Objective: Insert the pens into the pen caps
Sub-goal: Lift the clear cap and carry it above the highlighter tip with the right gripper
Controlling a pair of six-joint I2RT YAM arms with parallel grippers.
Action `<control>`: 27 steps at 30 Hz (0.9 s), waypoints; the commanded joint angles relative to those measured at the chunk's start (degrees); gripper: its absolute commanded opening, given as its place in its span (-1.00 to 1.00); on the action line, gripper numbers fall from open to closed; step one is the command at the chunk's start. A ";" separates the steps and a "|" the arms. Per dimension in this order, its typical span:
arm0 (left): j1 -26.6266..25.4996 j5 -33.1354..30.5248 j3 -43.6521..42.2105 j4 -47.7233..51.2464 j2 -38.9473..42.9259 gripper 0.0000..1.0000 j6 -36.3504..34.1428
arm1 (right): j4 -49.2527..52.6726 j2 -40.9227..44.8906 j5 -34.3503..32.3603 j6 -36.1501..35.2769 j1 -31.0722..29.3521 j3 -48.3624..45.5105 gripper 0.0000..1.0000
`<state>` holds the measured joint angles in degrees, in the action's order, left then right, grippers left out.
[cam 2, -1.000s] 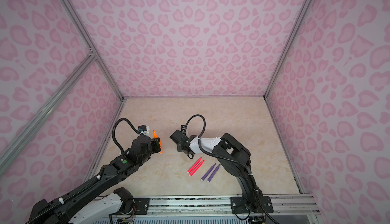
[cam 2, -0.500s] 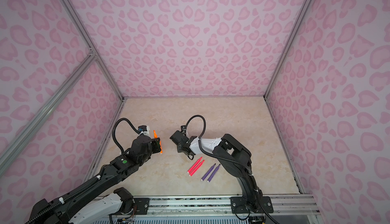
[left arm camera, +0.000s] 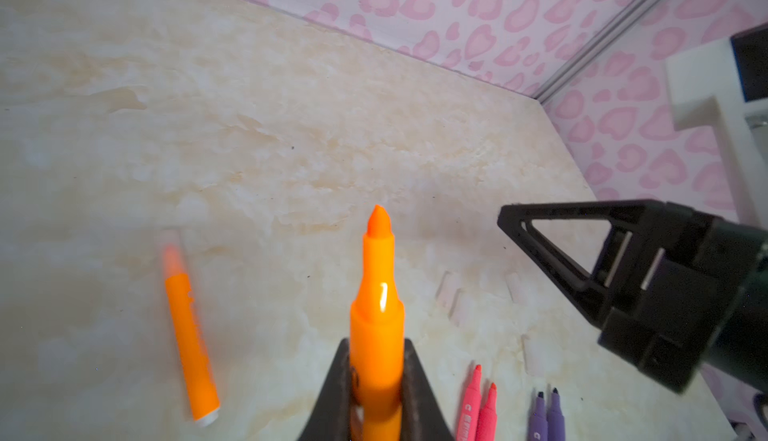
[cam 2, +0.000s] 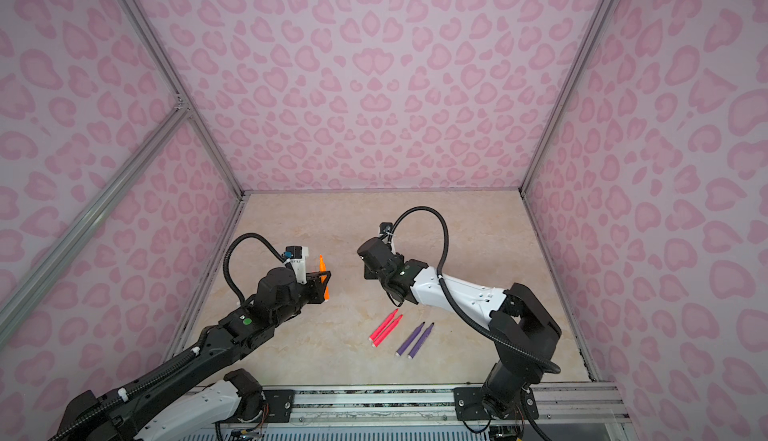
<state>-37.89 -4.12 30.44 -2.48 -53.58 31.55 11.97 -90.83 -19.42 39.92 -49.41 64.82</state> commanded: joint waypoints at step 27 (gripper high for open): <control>-8.04 12.87 2.05 -11.23 -4.17 -0.94 -8.04 | -21.99 15.92 0.71 0.13 -7.75 -8.41 -1.00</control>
<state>-45.98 9.74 32.05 -12.05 -58.15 23.57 -7.86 -74.15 -16.97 40.07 -56.58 56.12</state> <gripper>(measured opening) 0.170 0.139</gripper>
